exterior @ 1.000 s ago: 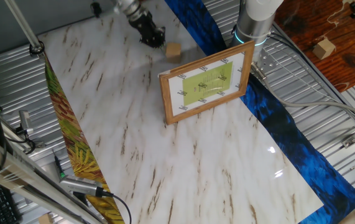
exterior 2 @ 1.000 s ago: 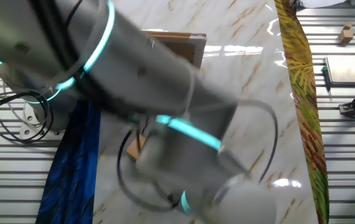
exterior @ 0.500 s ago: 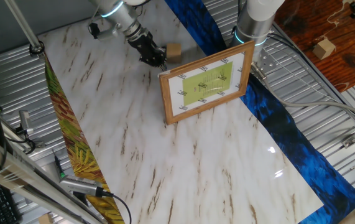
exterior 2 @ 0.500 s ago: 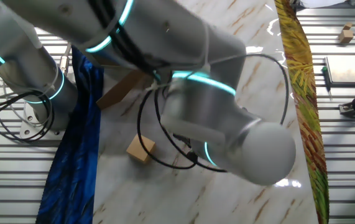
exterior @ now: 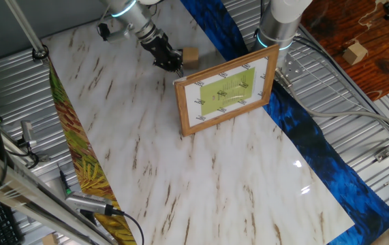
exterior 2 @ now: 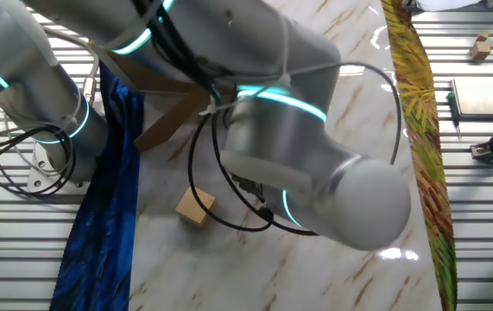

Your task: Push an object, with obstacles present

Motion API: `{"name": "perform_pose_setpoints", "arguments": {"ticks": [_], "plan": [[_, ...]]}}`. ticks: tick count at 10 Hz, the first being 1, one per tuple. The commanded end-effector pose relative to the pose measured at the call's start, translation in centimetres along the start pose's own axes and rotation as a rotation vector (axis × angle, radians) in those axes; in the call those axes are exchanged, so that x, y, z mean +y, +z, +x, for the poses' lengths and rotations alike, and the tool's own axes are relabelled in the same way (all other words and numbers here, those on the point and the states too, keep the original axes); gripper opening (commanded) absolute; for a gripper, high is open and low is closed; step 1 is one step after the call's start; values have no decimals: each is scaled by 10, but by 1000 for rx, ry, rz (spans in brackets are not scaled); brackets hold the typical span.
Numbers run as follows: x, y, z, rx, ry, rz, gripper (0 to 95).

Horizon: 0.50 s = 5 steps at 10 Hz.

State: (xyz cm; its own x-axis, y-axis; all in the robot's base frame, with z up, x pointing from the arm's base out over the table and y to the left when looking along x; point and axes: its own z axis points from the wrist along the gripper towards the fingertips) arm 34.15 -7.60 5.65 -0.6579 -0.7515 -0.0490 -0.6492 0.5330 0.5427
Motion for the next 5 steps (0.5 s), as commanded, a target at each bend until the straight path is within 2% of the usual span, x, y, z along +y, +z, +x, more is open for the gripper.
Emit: {"name": "perform_pose_setpoints", "arguments": {"ticks": [1, 5], "plan": [[-1, 1, 1, -2, -2, -2, 0], [-4, -2, 8, -2, -7, -3, 0]]}}
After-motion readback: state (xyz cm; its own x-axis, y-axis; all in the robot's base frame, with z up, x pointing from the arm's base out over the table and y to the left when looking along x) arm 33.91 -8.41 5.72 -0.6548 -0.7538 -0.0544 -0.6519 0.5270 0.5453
